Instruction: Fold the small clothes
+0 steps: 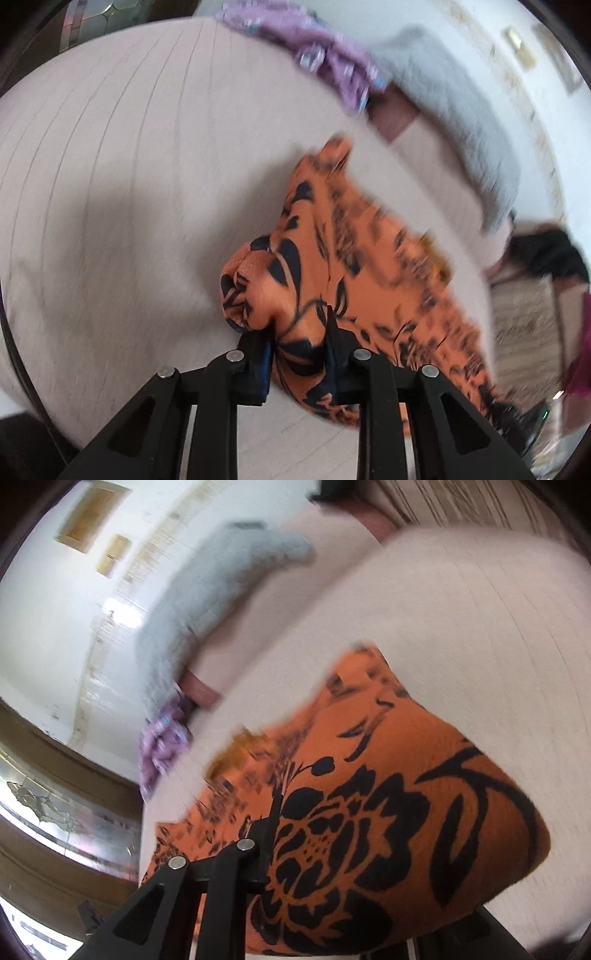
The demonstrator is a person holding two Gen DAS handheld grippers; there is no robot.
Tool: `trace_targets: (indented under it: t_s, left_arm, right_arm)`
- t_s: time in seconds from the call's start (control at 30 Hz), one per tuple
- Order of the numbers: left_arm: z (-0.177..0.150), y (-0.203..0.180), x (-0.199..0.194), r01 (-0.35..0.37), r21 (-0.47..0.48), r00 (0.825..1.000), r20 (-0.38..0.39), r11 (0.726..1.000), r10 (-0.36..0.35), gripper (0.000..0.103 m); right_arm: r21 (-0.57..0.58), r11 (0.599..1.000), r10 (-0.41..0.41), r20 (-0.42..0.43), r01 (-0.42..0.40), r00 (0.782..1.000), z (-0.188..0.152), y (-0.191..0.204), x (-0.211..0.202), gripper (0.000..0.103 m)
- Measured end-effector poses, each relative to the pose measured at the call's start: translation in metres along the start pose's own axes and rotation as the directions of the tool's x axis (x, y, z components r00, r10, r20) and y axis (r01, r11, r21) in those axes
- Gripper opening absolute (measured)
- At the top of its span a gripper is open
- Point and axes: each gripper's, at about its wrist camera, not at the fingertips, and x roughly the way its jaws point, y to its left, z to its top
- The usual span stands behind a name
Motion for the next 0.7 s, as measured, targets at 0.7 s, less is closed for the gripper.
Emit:
trace_targets:
  t_s: [0.7]
  left_arm:
    - [0.005,-0.083,-0.018,-0.381,0.372,0.92,0.241,0.846,0.309,0.041]
  right_arm:
    - [-0.215,0.976,0.029,0.041,-0.019,0.999,0.012,-0.013,-0.062,0.046]
